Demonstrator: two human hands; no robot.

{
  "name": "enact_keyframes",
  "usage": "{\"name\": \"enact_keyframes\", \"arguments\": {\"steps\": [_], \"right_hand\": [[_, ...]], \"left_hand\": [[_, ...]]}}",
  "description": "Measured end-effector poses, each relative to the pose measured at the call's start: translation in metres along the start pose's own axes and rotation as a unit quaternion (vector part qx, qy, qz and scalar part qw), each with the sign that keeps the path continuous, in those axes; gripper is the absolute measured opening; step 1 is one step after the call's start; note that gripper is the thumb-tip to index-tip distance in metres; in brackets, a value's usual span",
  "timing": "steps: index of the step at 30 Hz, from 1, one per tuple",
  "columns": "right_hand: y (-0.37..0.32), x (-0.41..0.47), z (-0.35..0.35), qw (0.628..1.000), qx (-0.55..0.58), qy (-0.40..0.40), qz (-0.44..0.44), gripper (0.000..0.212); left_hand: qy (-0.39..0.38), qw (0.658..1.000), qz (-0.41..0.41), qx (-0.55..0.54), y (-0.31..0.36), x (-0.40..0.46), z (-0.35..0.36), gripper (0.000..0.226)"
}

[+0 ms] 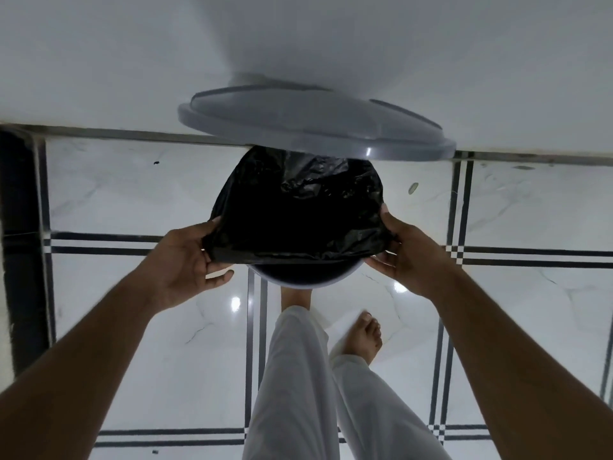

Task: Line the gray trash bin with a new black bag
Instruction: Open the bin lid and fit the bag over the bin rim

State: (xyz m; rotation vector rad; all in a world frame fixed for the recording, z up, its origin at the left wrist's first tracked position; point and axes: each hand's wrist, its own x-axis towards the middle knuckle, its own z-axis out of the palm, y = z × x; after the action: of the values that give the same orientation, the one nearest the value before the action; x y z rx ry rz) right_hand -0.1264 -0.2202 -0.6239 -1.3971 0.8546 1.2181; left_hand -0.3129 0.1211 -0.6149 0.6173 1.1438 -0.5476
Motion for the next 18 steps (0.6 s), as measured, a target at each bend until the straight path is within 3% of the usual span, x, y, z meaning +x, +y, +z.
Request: {"name": "enact_keyframes", "arguments": {"steps": [7, 13, 18], "right_hand": [[0.021, -0.022, 0.006, 1.000, 0.011, 0.013, 0.006, 0.028], [0.042, -0.036, 0.012, 0.997, 0.068, -0.037, -0.003, 0.035], [0.067, -0.039, 0.020, 0.994, 0.109, -0.005, 0.015, 0.021]], "left_hand": [[0.000, 0.997, 0.029, -0.068, -0.034, -0.014, 0.020, 0.011], [0.019, 0.991, 0.038, -0.127, -0.056, -0.014, 0.022, 0.013], [0.022, 0.990, 0.018, -0.136, -0.067, -0.011, 0.031, 0.020]]}}
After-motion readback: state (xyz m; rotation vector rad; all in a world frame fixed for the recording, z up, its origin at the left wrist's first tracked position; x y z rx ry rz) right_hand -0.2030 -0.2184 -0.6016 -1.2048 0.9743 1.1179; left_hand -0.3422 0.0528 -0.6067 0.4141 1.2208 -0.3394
